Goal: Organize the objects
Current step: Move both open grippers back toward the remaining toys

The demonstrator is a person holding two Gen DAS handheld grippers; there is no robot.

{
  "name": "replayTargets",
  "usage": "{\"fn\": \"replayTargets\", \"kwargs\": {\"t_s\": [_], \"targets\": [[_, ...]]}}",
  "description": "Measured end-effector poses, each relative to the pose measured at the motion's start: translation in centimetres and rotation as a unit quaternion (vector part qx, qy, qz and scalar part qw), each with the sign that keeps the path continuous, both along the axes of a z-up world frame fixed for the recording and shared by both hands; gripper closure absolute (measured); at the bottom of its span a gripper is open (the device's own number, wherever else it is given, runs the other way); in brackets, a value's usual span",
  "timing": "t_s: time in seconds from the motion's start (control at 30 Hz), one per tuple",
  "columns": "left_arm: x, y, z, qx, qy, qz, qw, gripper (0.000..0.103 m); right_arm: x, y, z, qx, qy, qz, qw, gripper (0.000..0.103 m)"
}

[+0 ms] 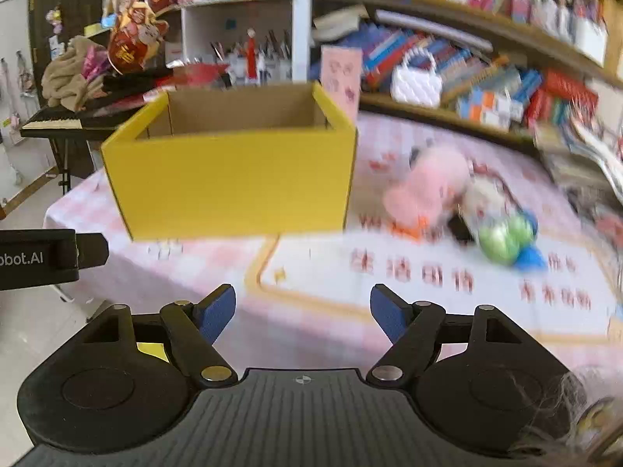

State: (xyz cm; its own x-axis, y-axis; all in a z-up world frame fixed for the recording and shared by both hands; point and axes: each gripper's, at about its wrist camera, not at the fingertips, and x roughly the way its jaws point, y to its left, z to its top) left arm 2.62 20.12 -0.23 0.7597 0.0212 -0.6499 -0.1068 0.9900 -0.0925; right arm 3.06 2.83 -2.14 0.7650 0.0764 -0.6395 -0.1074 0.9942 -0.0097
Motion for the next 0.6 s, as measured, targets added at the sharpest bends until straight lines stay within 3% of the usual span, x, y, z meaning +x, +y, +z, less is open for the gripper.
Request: {"fn": "replayTargets", "kwargs": {"t_s": [0.27, 0.37, 0.6], "targets": [[-0.9, -2.1, -1.6, -0.007, 0.031, -0.054, 0.998, 0.012, -2.5, -1.7, -0.7, -0.024, 0.027, -0.045, 0.998, 0.027], [-0.3, -4.0, -2.1, -0.01, 0.05, -0.1, 0.9937, 0.011, -3.4, -3.3, -0.9, -0.035, 0.035, -0.093, 0.994, 0.027], [0.4, -8.8, -2.2, -0.004, 0.052, -0.186, 0.9812, 0.011, -5.5, -7.8, -1.2, -0.032, 0.047, -0.188, 0.98, 0.027]]}}
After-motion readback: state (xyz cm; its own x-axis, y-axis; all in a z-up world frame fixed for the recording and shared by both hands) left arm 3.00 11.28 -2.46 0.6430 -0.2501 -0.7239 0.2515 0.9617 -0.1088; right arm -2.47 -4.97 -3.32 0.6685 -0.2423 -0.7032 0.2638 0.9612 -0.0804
